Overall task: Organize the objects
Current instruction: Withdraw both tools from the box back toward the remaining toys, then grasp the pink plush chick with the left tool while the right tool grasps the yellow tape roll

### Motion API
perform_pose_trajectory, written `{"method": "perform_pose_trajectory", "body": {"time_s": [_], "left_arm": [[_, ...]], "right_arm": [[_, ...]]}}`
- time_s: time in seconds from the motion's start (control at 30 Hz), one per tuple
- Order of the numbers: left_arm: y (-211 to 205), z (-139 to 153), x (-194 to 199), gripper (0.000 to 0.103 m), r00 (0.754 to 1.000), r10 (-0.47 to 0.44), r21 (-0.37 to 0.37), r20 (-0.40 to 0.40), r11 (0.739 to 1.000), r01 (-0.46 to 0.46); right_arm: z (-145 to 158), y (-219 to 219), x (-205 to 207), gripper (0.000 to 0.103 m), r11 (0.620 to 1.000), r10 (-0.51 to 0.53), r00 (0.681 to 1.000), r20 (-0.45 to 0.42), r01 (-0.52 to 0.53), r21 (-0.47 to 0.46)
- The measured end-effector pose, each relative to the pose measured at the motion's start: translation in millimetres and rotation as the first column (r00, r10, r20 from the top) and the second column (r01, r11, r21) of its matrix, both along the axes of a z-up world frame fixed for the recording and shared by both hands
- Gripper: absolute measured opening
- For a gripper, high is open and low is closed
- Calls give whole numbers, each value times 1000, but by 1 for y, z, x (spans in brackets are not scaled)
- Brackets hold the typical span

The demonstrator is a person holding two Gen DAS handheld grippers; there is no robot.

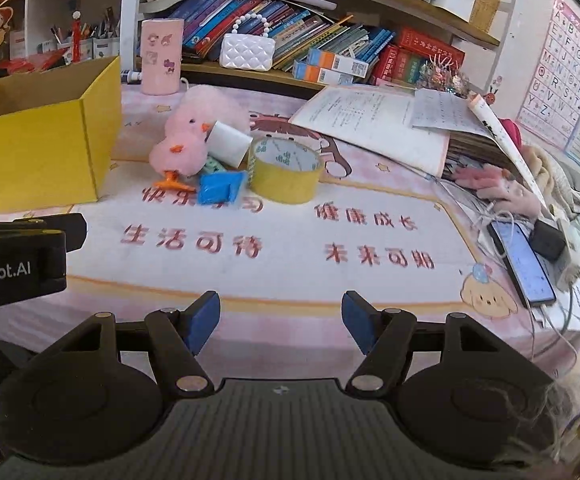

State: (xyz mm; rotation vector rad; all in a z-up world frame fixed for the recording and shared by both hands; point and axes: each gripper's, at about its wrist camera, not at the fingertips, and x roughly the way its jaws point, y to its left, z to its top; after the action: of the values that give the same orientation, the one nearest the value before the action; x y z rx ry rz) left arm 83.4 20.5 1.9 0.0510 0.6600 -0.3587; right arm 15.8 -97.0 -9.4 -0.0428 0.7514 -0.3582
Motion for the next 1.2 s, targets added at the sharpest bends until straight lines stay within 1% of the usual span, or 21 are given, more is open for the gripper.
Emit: {"method": "perform_pose_trajectory", "body": {"time_s": [0.27, 0.4, 0.5, 0.57, 0.63, 0.7, 0.83, 0.93, 1.0, 1.07, 1.13, 1.17, 1.2], "left_arm": [[-30, -2, 24, 82, 999, 48, 32, -4, 998, -48], [-44, -3, 37, 75, 997, 71, 43, -14, 997, -71], [-56, -3, 46, 62, 997, 74, 40, -15, 997, -73], [-65, -3, 55, 62, 997, 79, 32, -18, 996, -78], [-73, -3, 64, 62, 996, 83, 21, -24, 996, -83], [-82, -4, 75, 62, 996, 90, 21, -21, 996, -90], [-98, -10, 97, 63, 993, 115, 59, -10, 992, -114], [-103, -17, 113, 64, 990, 138, 77, -23, 988, -136], [-107, -23, 123, 65, 988, 148, 89, -31, 985, -145], [-112, -29, 132, 65, 987, 158, 109, -40, 982, -153], [-115, -36, 141, 65, 986, 158, 115, -55, 982, -151], [-116, -38, 144, 65, 986, 155, 111, -66, 983, -147], [-116, -41, 148, 62, 985, 154, 108, -76, 984, -145]], "right_arm": [[0, -41, 36, 62, 997, 38, 999, 16, -39, 71], [-3, -60, 55, 58, 991, 62, 998, 21, -64, 113], [-3, -72, 66, 53, 989, 69, 997, 33, -73, 130], [-3, -81, 73, 49, 987, 73, 996, 41, -78, 142], [-5, -91, 81, 49, 984, 81, 996, 40, -86, 157], [-6, -99, 90, 49, 984, 82, 996, 43, -88, 158], [-12, -112, 108, 54, 984, 102, 994, 45, -107, 139], [-16, -123, 119, 54, 981, 125, 992, 35, -129, 145], [-19, -128, 123, 56, 977, 154, 988, 28, -157, 144], [-21, -129, 126, 69, 971, 201, 979, 22, -202, 126], [-22, -130, 129, 74, 964, 242, 970, 22, -243, 105], [-24, -130, 132, 75, 961, 258, 966, 21, -259, 97], [-24, -131, 134, 76, 959, 267, 963, 20, -268, 94]]}}
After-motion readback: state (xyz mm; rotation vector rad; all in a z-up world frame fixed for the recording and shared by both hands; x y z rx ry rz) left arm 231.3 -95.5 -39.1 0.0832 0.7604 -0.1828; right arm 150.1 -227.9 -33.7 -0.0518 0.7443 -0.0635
